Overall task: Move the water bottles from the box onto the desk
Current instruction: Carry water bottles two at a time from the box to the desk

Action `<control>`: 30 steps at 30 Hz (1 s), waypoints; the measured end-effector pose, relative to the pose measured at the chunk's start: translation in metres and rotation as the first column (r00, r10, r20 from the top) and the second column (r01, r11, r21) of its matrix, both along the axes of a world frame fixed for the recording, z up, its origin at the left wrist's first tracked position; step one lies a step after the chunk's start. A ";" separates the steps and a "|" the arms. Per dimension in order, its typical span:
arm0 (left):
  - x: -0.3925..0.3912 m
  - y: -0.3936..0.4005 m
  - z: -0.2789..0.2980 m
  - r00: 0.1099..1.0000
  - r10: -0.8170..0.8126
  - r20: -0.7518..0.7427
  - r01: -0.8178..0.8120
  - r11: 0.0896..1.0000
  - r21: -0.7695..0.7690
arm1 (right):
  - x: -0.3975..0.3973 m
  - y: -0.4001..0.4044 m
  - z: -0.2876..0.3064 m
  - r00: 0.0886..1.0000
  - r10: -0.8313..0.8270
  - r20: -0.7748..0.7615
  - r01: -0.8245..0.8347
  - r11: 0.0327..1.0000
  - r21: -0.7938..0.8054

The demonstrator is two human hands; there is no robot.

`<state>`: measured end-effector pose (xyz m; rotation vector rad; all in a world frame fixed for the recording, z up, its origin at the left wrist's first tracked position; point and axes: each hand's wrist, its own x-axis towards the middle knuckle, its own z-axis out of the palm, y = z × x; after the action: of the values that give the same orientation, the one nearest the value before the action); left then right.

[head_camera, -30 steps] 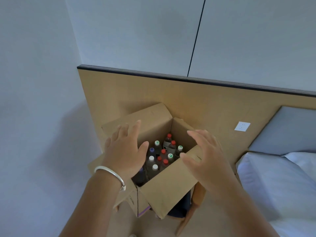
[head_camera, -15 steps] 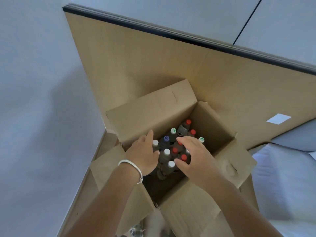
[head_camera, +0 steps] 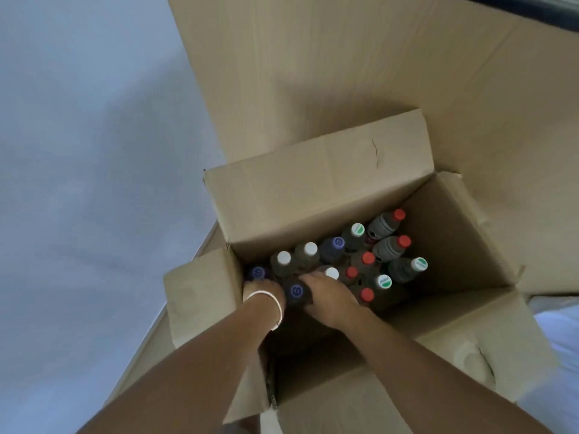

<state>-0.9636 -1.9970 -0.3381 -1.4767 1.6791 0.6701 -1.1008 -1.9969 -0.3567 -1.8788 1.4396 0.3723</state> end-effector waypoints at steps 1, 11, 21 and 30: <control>-0.002 -0.003 -0.008 1.000 0.008 0.022 -0.008 1.000 0.016 | -0.001 -0.005 -0.011 0.999 0.039 -0.011 -0.039 0.999 0.011; -0.007 0.000 -0.094 0.988 0.012 0.156 -0.034 0.990 0.138 | -0.003 -0.027 -0.078 0.962 0.270 -0.049 -0.267 0.962 0.051; -0.007 -0.007 -0.117 0.981 0.103 0.163 -0.106 0.994 0.014 | 0.015 -0.031 -0.107 0.905 0.354 -0.237 -0.377 0.924 -0.062; -0.008 -0.007 -0.103 0.985 0.154 0.084 -0.147 0.985 -0.086 | 0.010 -0.032 -0.115 0.927 0.321 -0.192 -0.344 0.933 -0.103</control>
<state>-0.9717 -2.0038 -0.4407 -1.6787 1.5525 0.6128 -1.0912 -2.0288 -0.4721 -2.2571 1.2765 0.6275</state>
